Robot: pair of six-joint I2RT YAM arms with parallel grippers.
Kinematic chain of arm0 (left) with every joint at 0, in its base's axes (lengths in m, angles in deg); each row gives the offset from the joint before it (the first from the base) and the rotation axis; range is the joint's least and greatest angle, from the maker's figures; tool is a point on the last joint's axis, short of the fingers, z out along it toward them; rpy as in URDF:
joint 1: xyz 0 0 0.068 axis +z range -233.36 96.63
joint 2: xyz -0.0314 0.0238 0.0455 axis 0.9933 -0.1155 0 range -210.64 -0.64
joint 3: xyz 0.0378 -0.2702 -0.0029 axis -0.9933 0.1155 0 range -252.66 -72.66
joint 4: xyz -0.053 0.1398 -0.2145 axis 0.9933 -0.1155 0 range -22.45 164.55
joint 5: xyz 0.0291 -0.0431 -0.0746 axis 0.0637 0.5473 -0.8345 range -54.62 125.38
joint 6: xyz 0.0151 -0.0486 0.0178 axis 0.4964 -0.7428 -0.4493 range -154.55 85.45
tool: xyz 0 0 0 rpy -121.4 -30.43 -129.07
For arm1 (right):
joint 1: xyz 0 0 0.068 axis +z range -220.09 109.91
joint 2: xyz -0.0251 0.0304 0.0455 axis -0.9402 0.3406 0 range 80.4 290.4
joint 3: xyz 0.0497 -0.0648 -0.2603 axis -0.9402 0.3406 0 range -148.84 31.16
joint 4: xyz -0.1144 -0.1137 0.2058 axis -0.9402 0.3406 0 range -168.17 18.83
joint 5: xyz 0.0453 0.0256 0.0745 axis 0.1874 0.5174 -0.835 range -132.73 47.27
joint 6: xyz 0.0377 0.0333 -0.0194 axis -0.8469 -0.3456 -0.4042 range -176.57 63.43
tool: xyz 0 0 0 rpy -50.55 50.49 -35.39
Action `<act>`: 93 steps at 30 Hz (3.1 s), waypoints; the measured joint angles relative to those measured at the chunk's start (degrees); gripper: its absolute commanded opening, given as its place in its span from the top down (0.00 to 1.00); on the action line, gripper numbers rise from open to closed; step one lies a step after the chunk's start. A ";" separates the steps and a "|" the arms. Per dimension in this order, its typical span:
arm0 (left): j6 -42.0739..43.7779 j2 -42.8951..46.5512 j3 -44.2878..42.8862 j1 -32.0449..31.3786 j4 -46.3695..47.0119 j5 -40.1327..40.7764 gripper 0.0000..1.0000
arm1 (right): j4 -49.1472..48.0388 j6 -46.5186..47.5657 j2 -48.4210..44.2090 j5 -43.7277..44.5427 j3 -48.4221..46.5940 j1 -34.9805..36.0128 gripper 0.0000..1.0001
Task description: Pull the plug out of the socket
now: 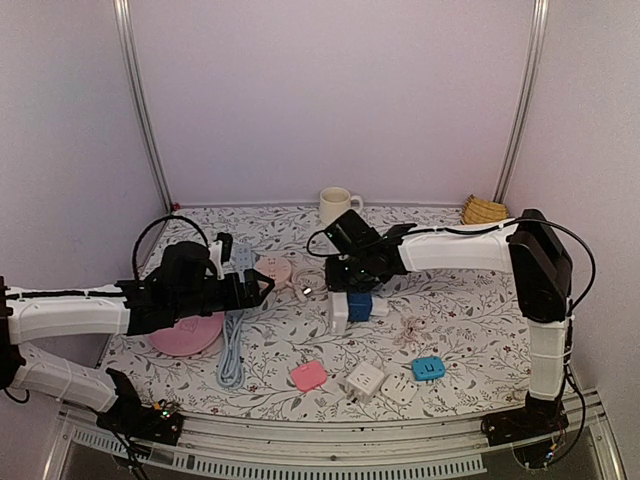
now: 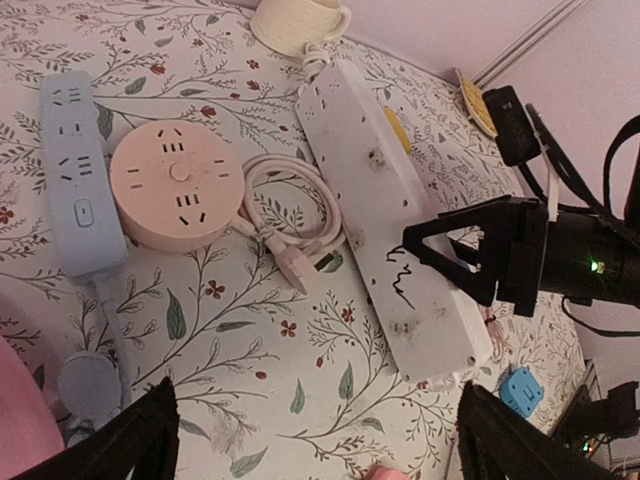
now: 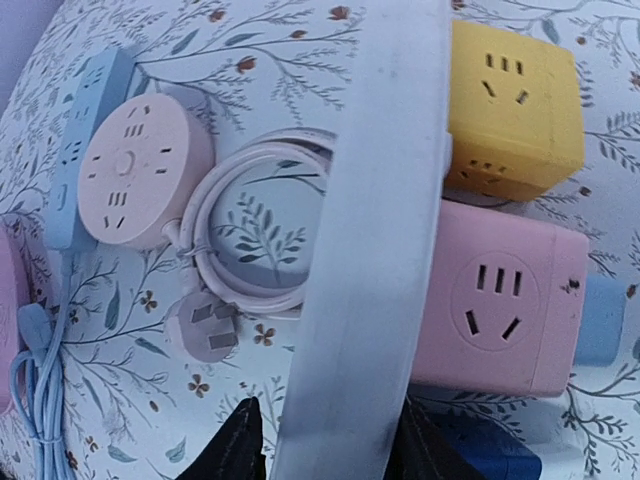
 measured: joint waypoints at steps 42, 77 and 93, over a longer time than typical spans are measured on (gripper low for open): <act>11.93 -51.65 -50.60 -7.50 -21.05 9.07 0.36 | -8.92 1.49 -39.76 -1.84 36.02 -2.62 0.22; 1.77 -28.46 -21.92 -6.86 -3.17 -3.67 1.00 | -24.17 -4.28 -39.65 -16.59 43.89 -2.97 0.22; -0.85 -22.47 -13.03 -6.51 10.10 -7.17 1.00 | -38.84 -14.99 -37.88 -23.32 46.84 -6.01 0.32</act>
